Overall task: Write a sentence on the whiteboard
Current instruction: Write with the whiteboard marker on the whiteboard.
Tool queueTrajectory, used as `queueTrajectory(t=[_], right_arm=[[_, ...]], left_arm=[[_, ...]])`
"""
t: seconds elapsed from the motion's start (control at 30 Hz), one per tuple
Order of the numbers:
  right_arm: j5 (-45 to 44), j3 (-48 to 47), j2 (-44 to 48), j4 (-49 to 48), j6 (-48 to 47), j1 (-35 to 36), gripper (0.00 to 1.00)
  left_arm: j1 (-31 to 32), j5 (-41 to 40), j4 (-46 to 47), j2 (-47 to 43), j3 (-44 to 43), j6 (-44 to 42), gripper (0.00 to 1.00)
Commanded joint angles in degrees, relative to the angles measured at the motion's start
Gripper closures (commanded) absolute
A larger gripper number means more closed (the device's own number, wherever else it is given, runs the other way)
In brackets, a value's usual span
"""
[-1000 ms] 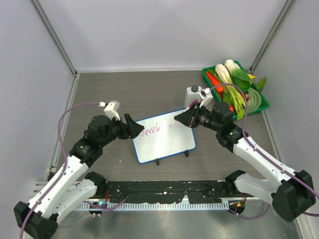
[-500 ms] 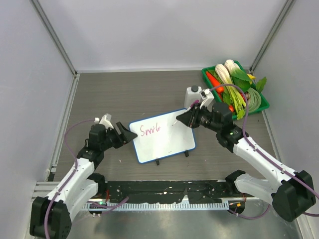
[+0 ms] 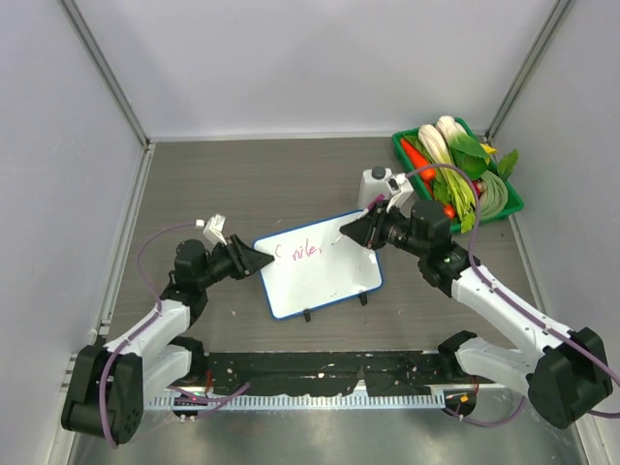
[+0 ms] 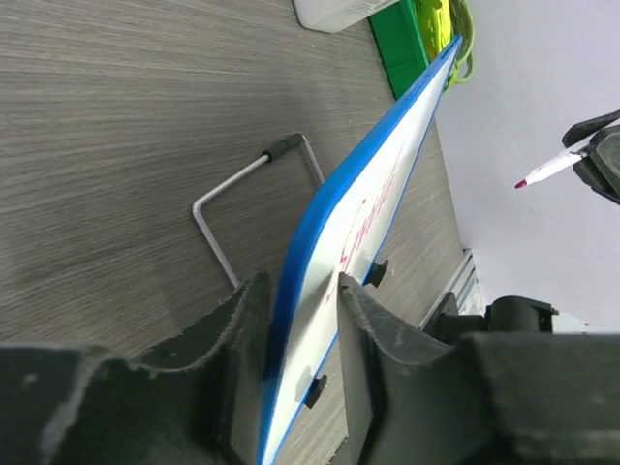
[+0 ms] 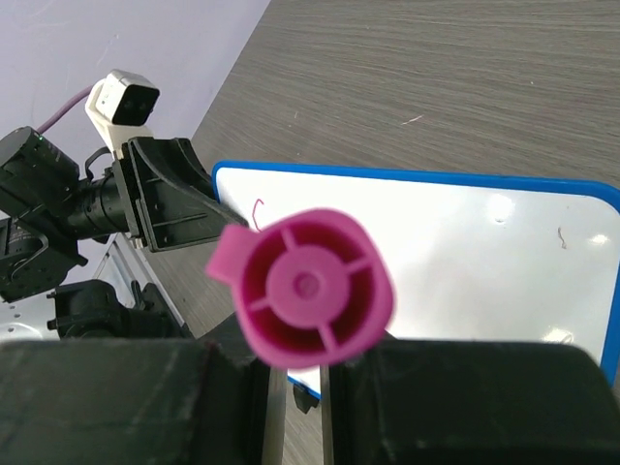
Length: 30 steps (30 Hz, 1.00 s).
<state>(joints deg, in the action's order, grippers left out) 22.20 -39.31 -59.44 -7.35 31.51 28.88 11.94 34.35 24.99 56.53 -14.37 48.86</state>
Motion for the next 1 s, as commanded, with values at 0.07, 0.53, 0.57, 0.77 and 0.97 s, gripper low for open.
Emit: queueTrajectory(t=[0.07,0.53,0.57,0.77,0.97], right_arm=[[0.6,0.6,-1.3,-4.9,-1.9,0.2,0.99],[-14.1,0.8,-4.2,-5.7,-7.5,5.7,0.99],[-15.0,0.6,-4.6,-5.9,-8.0,6.3,0.99],[-21.7,0.9,-5.2,-8.4,-8.8,8.8,0.98],[-25.8,1.9,-5.8,-11.9,-8.9,9.3,0.99]], left_arm=[[-0.5,0.2,0.8,-0.5,0.1,-7.1,0.83],[-2.4,-7.3,-15.2,-1.6,-4.3,-16.7,1.0],[-2.4,-9.8,-17.1,-2.2,-4.8,-17.2,1.0],[-2.5,-15.6,-20.1,-4.6,-4.8,-17.7,1.0],[-2.4,-15.5,-19.5,-4.0,-4.5,-17.7,1.0]])
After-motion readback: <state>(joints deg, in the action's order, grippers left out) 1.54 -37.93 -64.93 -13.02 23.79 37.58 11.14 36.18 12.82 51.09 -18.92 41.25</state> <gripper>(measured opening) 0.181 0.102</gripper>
